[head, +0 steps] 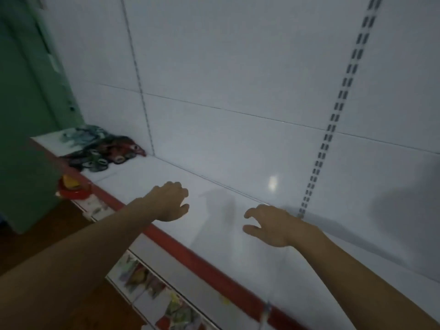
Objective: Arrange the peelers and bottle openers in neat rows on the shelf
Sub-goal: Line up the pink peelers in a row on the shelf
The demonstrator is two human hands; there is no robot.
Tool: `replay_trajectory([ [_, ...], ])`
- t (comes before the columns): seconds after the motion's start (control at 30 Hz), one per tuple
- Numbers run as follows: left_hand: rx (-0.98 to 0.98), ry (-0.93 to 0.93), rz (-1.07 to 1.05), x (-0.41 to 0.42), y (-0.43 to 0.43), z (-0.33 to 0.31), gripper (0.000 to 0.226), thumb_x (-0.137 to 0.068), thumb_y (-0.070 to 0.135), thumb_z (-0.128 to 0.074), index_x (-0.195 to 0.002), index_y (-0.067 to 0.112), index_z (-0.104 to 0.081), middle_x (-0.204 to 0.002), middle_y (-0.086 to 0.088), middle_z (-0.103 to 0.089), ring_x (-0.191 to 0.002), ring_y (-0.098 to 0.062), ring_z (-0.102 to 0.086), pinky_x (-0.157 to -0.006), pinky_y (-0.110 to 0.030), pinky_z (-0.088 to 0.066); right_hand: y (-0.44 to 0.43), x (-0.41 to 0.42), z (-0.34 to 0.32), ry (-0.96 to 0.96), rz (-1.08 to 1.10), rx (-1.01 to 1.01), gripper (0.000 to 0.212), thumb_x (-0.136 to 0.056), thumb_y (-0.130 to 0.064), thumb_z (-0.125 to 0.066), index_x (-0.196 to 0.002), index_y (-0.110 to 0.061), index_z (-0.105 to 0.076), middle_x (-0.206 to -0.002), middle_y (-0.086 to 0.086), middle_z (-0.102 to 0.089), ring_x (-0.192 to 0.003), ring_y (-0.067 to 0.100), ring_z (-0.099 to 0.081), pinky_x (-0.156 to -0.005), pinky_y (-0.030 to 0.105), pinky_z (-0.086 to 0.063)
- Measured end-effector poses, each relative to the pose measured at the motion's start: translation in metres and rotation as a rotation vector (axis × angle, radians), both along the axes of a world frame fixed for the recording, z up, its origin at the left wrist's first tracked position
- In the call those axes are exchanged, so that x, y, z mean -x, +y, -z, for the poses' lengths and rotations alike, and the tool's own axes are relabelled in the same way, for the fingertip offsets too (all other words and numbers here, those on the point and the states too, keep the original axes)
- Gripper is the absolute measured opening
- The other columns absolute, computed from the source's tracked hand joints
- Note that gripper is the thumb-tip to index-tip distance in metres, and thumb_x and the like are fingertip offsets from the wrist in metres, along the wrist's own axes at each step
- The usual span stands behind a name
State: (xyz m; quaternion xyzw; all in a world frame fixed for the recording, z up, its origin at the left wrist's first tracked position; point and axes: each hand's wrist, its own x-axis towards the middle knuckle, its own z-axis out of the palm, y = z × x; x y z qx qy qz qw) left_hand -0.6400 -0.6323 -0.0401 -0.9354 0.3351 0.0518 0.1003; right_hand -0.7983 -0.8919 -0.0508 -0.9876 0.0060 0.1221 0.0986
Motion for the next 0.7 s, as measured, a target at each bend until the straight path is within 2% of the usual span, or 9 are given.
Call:
replay_trajectory([
  [0.17, -0.045, 0.109, -0.061, -0.098, 0.152, -0.022, 0.047, -0.106, 0.045, -0.045, -0.147, 0.021, -0.045, -0.143, -0.004, -0.051, -0.125, -0.024, -0.051, -0.101, -0.040, -0.044, 0.136, -0.147, -0.025, 0.162, -0.252, 0.037, 0.057, -0.098, -0.061, -0.048, -0.148, -0.034, -0.040, -0.144, 0.001, -0.050, -0.125, 0.018, -0.052, -0.099, 0.034, -0.043],
  [0.23, -0.034, 0.131, -0.116, -0.134, 0.208, -0.038, 0.046, -0.106, 0.044, -0.046, -0.147, 0.023, -0.044, -0.138, -0.005, -0.056, -0.111, -0.023, -0.054, -0.093, -0.039, -0.047, 0.184, -0.203, -0.040, 0.161, -0.304, 0.066, 0.057, -0.097, -0.061, -0.050, -0.147, -0.036, -0.040, -0.143, -0.001, -0.052, -0.122, 0.018, -0.055, -0.098, 0.033, -0.044],
  [0.37, 0.035, 0.067, -0.243, -0.198, 0.303, -0.067, 0.038, -0.104, 0.039, -0.050, -0.136, 0.019, -0.053, -0.121, -0.005, -0.062, -0.101, -0.024, -0.058, -0.089, -0.041, -0.051, 0.267, -0.312, -0.065, 0.078, -0.378, 0.021, 0.056, -0.098, -0.059, -0.051, -0.147, -0.034, -0.041, -0.145, 0.001, -0.050, -0.117, 0.015, -0.053, -0.096, 0.029, -0.042],
  [0.4, 0.050, 0.056, -0.290, -0.214, 0.323, -0.074, 0.037, -0.103, 0.038, -0.051, -0.133, 0.018, -0.055, -0.120, -0.006, -0.063, -0.101, -0.025, -0.060, -0.089, -0.042, -0.053, 0.285, -0.337, -0.069, 0.062, -0.399, 0.015, 0.057, -0.098, -0.058, -0.051, -0.148, -0.033, -0.039, -0.149, 0.002, -0.047, -0.119, 0.015, -0.051, -0.097, 0.028, -0.041],
  [0.47, 0.087, 0.077, -0.398, -0.248, 0.360, -0.081, 0.043, -0.101, 0.040, -0.052, -0.136, 0.014, -0.054, -0.130, -0.011, -0.062, -0.114, -0.031, -0.061, -0.096, -0.043, -0.052, 0.322, -0.388, -0.071, 0.027, -0.419, 0.008, 0.068, -0.098, -0.059, -0.051, -0.155, -0.032, -0.026, -0.158, 0.006, -0.030, -0.133, 0.021, -0.045, -0.106, 0.031, -0.039],
  [0.53, 0.127, 0.082, -0.464, -0.287, 0.396, -0.081, 0.054, -0.102, 0.041, -0.051, -0.148, 0.013, -0.041, -0.143, -0.014, -0.053, -0.125, -0.033, -0.056, -0.101, -0.044, -0.049, 0.356, -0.438, -0.068, -0.068, -0.379, -0.033, 0.086, -0.096, -0.061, -0.052, -0.160, -0.031, -0.003, -0.162, 0.009, -0.018, -0.138, 0.028, -0.041, -0.111, 0.036, -0.039],
  [0.6, 0.144, 0.016, -0.513, -0.322, 0.429, -0.075, 0.068, -0.102, 0.043, -0.049, -0.158, 0.018, -0.021, -0.160, -0.012, -0.032, -0.138, -0.034, -0.044, -0.109, -0.050, -0.044, 0.388, -0.485, -0.065, -0.175, -0.311, -0.088, 0.093, -0.096, -0.062, -0.049, -0.160, -0.026, 0.008, -0.161, 0.012, -0.023, -0.136, 0.031, -0.044, -0.108, 0.036, -0.040],
  [0.63, 0.145, -0.035, -0.544, -0.340, 0.443, -0.072, 0.074, -0.101, 0.044, -0.048, -0.161, 0.022, -0.012, -0.166, -0.010, -0.019, -0.144, -0.036, -0.037, -0.112, -0.055, -0.040, 0.402, -0.509, -0.064, -0.209, -0.275, -0.109, 0.092, -0.097, -0.063, -0.048, -0.161, -0.023, 0.004, -0.159, 0.013, -0.029, -0.136, 0.031, -0.044, -0.107, 0.037, -0.040],
  [0.7, 0.173, -0.112, -0.602, -0.377, 0.468, -0.065, 0.079, -0.101, 0.048, -0.046, -0.162, 0.027, -0.001, -0.170, -0.007, -0.003, -0.149, -0.039, -0.028, -0.114, -0.060, -0.037, 0.423, -0.557, -0.060, -0.249, -0.229, -0.098, 0.082, -0.097, -0.065, -0.045, -0.158, -0.019, -0.017, -0.157, 0.013, -0.032, -0.137, 0.033, -0.040, -0.110, 0.042, -0.041],
])
